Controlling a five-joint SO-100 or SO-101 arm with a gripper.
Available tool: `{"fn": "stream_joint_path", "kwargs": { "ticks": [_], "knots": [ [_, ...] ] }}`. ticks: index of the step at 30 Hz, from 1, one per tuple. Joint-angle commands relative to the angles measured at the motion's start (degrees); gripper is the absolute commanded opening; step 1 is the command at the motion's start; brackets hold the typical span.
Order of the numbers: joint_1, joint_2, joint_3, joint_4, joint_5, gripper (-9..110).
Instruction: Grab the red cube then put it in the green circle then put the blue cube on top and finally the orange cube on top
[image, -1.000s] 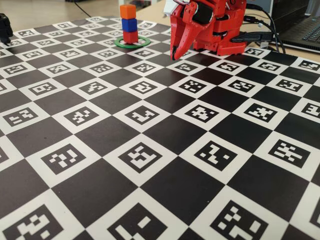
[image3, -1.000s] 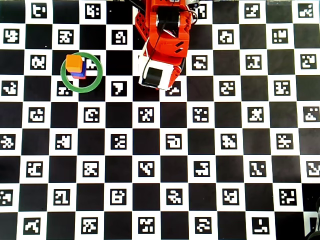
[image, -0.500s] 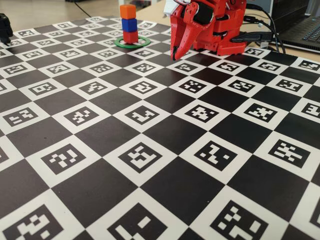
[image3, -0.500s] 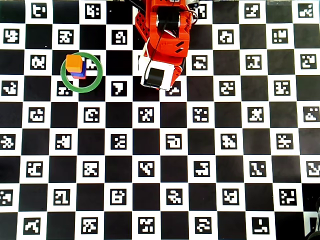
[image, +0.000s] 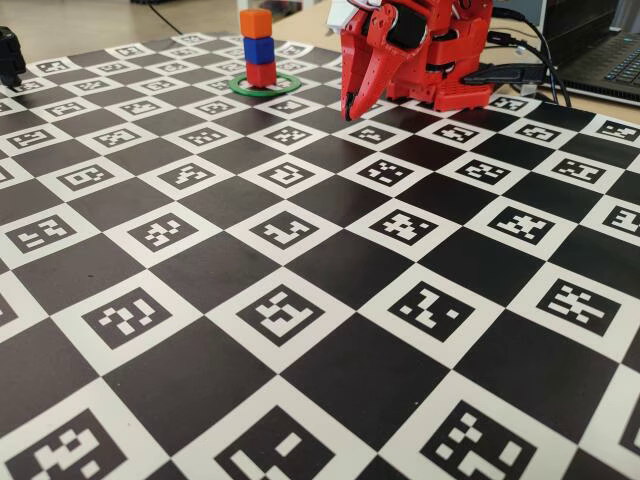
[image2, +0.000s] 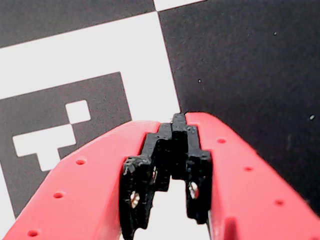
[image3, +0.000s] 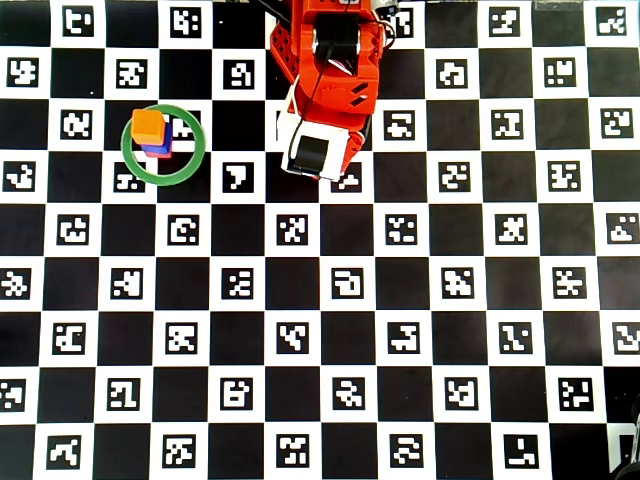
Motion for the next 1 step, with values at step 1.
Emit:
{"fn": "stream_joint_path", "kwargs": {
  "ticks": [1],
  "knots": [
    [-0.4, 2.9, 3.2, 2.8, -0.3, -5]
  ]
}}
